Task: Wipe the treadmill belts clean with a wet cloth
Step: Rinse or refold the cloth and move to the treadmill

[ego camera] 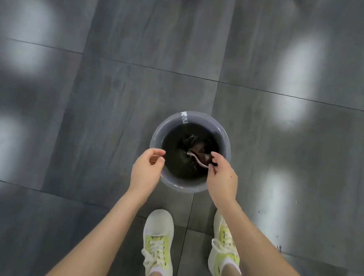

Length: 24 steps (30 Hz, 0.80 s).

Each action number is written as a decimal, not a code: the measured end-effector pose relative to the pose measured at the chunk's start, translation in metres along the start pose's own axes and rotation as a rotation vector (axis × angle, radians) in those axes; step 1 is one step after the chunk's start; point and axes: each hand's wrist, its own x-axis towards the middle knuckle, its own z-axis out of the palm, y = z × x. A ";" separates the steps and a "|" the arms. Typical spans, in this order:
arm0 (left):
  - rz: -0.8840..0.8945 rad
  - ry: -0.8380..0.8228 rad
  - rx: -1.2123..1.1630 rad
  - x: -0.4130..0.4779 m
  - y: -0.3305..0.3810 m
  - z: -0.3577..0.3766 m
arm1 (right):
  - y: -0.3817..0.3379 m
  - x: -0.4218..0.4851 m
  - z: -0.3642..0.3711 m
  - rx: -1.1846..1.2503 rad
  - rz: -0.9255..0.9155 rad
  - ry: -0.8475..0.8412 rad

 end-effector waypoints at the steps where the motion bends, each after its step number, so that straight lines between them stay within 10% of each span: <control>1: 0.002 0.014 -0.010 0.014 -0.009 0.009 | 0.010 0.012 0.009 -0.020 -0.033 -0.006; 10: -0.006 0.004 -0.047 0.124 -0.078 0.087 | 0.061 0.131 0.088 -0.122 -0.066 -0.085; 15: 0.078 0.018 -0.043 0.173 -0.089 0.109 | 0.079 0.161 0.124 -0.457 -0.468 -0.143; 24: 0.127 0.007 -0.062 0.200 -0.109 0.118 | 0.085 0.171 0.132 -0.688 -0.595 -0.049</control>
